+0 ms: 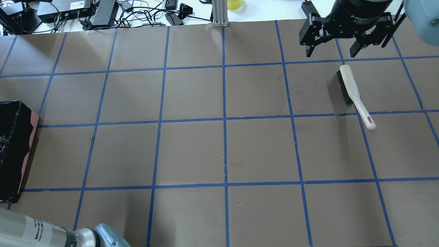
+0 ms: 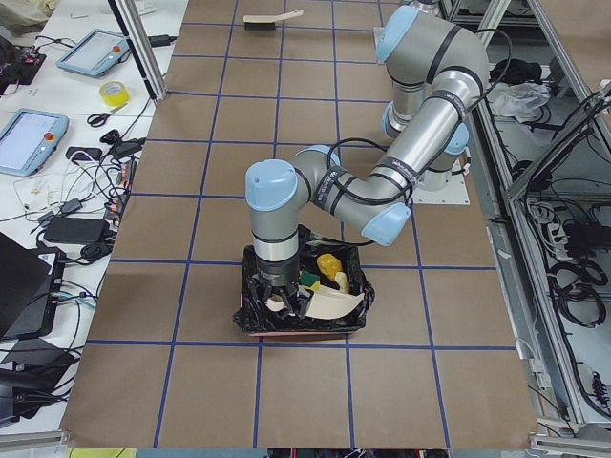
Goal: Sweep and dump trash into bin
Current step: 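Tilt the dustpan with the left gripper to dump the trash into the bin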
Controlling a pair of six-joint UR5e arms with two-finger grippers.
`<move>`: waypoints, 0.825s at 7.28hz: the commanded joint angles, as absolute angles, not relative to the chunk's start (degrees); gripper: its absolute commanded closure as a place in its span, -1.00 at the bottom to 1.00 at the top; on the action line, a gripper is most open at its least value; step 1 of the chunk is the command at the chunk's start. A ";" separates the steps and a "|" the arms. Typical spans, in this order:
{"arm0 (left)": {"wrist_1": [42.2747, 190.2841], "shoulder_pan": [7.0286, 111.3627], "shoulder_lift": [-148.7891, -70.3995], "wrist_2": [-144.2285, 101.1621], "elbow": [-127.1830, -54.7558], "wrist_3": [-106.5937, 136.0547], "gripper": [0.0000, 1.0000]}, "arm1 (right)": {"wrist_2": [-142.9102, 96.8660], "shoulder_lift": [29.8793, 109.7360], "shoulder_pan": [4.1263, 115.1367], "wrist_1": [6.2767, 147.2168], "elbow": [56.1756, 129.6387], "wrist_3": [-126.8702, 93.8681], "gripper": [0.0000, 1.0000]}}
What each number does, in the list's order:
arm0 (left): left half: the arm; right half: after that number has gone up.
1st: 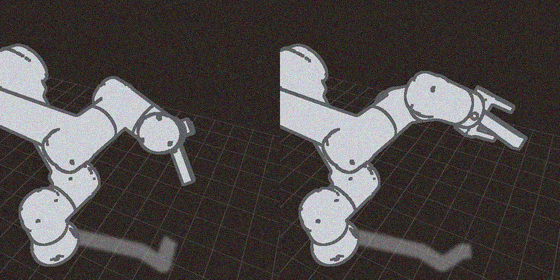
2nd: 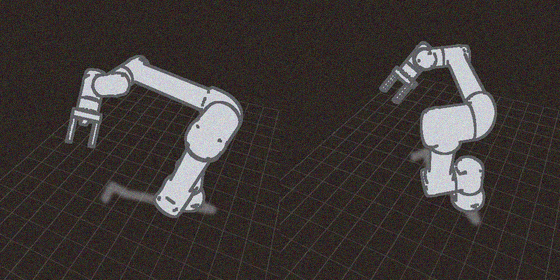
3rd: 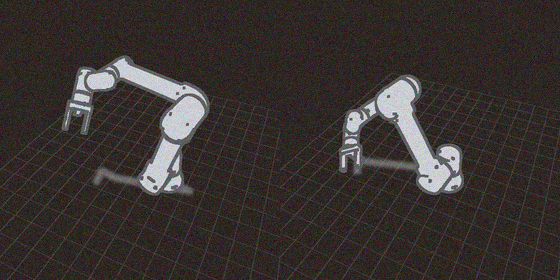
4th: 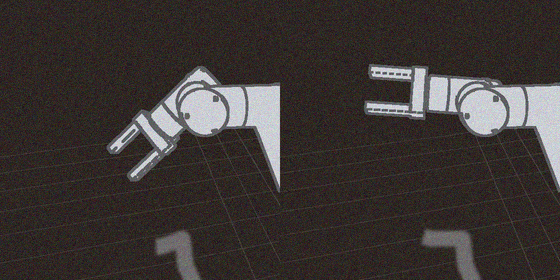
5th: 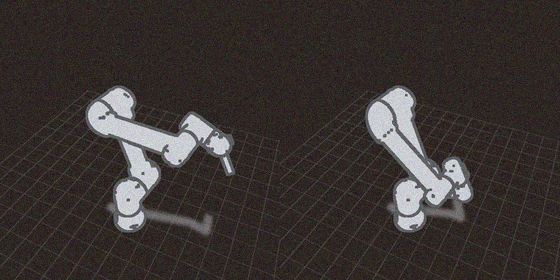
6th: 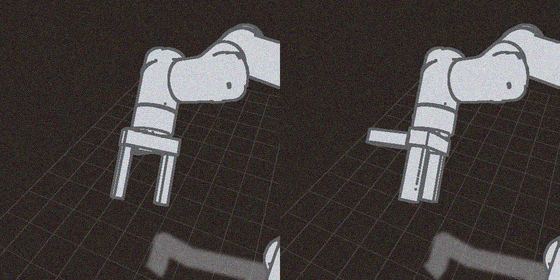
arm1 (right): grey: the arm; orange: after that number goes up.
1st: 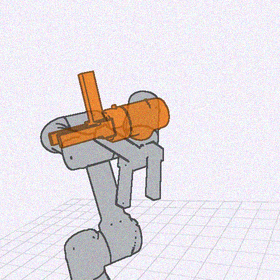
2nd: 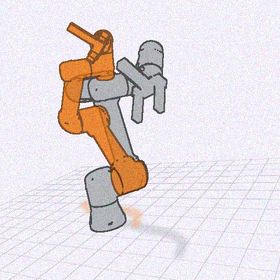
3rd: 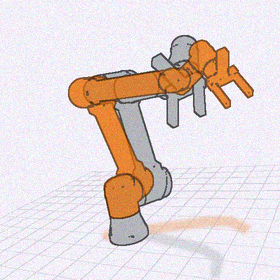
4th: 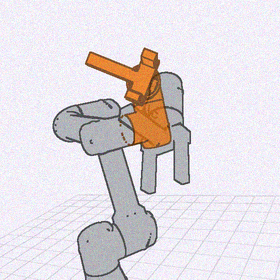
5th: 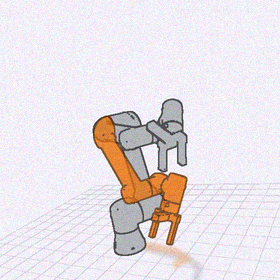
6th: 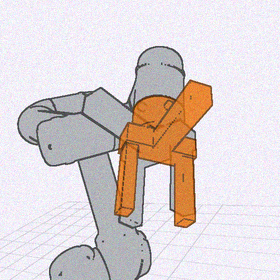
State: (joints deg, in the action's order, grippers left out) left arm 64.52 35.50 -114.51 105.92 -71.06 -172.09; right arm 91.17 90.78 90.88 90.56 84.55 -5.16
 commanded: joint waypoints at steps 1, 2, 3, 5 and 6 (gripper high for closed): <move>64.59 35.33 -113.82 105.30 -71.02 -174.18 1.00 | 90.88 90.79 90.88 90.61 84.55 -5.10 -1.00; 65.56 35.07 -113.82 104.34 -70.75 -174.55 1.00 | 90.97 90.79 90.88 90.62 84.55 -5.18 -1.00; 67.05 34.89 -113.73 103.20 -69.88 -175.51 1.00 | 90.97 90.79 90.88 90.53 84.55 -5.10 -1.00; 67.16 34.98 -114.69 103.18 -68.64 -176.30 1.00 | 90.97 90.88 90.88 90.53 84.55 -5.10 -1.00; 67.15 35.24 -114.35 103.71 -68.73 -176.57 1.00 | 90.88 90.88 90.88 90.53 84.55 -5.10 -1.00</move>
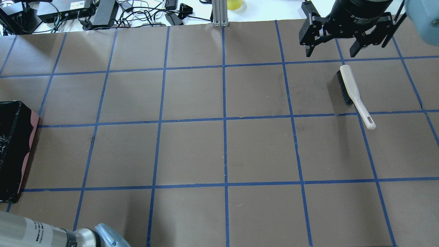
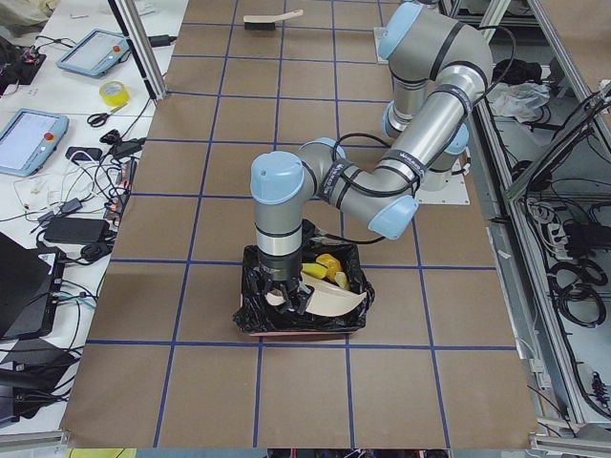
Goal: Sweep and dump trash into bin
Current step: 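Tilt the dustpan with the left gripper to dump the trash into the bin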
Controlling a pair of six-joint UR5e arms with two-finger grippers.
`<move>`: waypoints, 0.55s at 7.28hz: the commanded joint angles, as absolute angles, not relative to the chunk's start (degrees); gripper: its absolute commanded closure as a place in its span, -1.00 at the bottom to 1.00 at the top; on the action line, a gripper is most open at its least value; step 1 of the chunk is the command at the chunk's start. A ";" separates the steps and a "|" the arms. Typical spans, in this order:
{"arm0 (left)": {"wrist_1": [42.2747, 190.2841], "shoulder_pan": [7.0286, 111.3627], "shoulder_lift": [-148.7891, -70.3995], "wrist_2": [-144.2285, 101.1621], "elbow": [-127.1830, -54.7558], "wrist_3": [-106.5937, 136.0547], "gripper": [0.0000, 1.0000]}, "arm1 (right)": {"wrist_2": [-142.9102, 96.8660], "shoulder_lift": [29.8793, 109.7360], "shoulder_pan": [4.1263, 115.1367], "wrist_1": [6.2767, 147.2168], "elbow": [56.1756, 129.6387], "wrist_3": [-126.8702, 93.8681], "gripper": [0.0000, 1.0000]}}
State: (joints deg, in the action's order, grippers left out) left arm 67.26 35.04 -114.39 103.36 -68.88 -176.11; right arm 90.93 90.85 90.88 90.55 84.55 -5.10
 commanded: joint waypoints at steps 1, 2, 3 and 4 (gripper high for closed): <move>67.15 35.24 -114.17 103.62 -68.73 -176.57 1.00 | 90.88 90.88 90.97 90.61 84.55 -5.18 -1.00; 67.93 35.24 -114.00 103.28 -68.56 -176.66 1.00 | 90.97 90.88 90.88 90.62 84.46 -5.19 -1.00; 68.72 35.24 -113.82 103.01 -68.55 -176.83 1.00 | 91.05 90.97 90.88 90.53 84.55 -5.10 -1.00; 72.91 35.24 -113.47 99.96 -68.55 -176.49 1.00 | 91.05 90.97 90.97 90.53 84.55 -5.10 -1.00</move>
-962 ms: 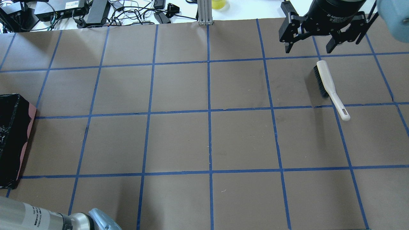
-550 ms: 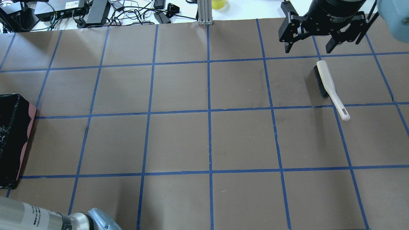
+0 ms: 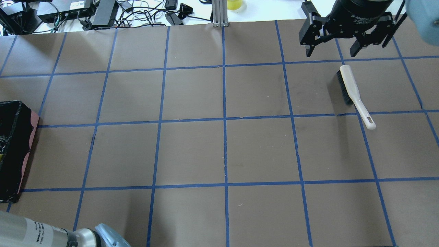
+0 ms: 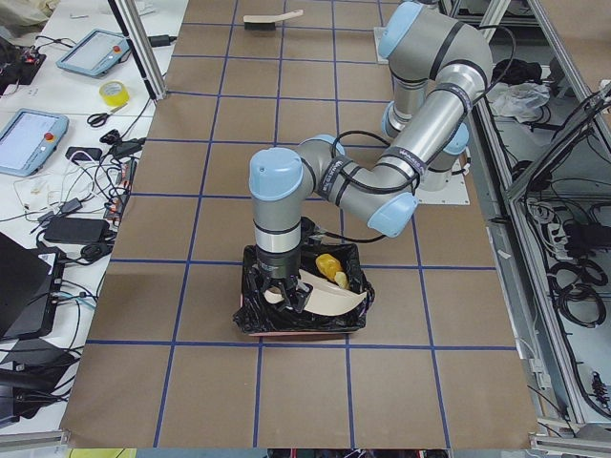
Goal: Sweep and dump trash into bin
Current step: 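Tilt the dustpan with the left gripper to dump the trash into the bin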
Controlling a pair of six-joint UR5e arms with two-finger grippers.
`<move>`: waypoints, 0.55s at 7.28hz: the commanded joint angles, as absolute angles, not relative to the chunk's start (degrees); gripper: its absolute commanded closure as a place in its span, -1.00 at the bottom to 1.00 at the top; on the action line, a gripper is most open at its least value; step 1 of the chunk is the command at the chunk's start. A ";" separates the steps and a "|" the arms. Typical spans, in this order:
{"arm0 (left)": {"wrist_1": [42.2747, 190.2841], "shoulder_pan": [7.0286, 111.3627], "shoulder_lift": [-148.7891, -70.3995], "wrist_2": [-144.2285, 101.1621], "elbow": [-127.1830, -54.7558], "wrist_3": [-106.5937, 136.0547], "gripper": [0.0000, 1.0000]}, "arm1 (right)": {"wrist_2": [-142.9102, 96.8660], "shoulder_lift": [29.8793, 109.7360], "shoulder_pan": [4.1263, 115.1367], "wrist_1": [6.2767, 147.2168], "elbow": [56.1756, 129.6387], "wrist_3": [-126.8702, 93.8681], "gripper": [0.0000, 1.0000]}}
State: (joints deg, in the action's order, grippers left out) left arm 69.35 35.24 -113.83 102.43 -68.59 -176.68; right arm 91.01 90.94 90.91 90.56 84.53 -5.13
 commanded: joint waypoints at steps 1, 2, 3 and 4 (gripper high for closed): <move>75.21 35.51 -113.21 98.54 -68.55 -175.44 1.00 | 91.05 90.97 90.97 90.53 84.55 -5.10 -1.00; 80.02 35.51 -113.03 96.70 -68.47 -174.65 1.00 | 91.14 90.97 90.97 90.53 84.55 -5.01 -1.00; 85.29 35.51 -112.42 93.72 -67.51 -172.03 1.00 | 91.06 90.97 90.97 90.53 84.55 -5.10 -1.00; 90.21 36.46 -112.33 92.73 -65.50 -168.09 1.00 | 91.05 90.97 90.97 90.61 84.55 -5.10 -1.00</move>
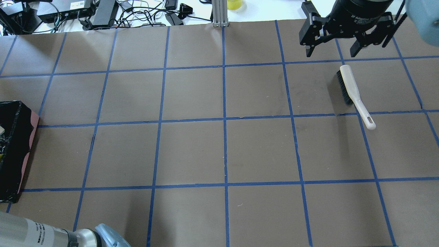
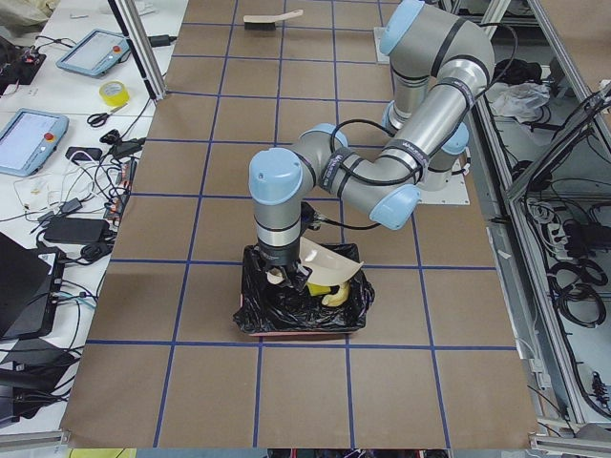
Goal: Sweep and dump trash into bin
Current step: 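Tilt the dustpan with the left gripper to dump the trash into the bin, then bring the empty dustpan back over the table with the left gripper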
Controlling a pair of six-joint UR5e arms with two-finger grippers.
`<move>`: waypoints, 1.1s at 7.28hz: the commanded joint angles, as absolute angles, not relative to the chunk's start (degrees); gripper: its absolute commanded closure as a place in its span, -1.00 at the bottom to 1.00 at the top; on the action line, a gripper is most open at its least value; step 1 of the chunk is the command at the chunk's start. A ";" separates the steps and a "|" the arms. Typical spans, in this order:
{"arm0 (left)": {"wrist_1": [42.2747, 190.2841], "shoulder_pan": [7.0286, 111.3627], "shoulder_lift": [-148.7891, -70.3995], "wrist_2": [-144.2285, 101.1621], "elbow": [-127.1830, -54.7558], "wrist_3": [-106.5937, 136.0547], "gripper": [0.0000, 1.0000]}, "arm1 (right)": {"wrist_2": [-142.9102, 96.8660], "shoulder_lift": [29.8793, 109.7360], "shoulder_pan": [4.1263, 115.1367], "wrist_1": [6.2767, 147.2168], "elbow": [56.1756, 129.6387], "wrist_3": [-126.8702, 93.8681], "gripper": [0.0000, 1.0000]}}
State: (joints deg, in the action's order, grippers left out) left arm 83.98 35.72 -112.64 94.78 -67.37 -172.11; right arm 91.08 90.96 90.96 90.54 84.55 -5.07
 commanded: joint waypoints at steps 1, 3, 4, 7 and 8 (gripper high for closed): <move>94.70 38.48 -112.24 91.07 -63.91 -163.00 1.00 | 91.05 90.97 90.97 90.53 84.55 -5.18 -1.00; 98.34 44.79 -112.41 88.16 -63.89 -152.28 1.00 | 91.05 90.97 90.97 90.62 84.55 -5.27 -1.00; 98.35 48.91 -112.33 88.76 -63.90 -147.79 1.00 | 90.97 90.97 90.97 90.53 84.55 -5.27 -1.00; 97.56 62.62 -115.39 88.07 -65.82 -125.77 1.00 | 91.05 91.05 90.97 90.61 84.55 -5.18 -1.00; 92.69 66.76 -117.58 87.81 -66.79 -118.03 1.00 | 91.05 91.05 90.97 90.62 84.46 -5.19 -1.00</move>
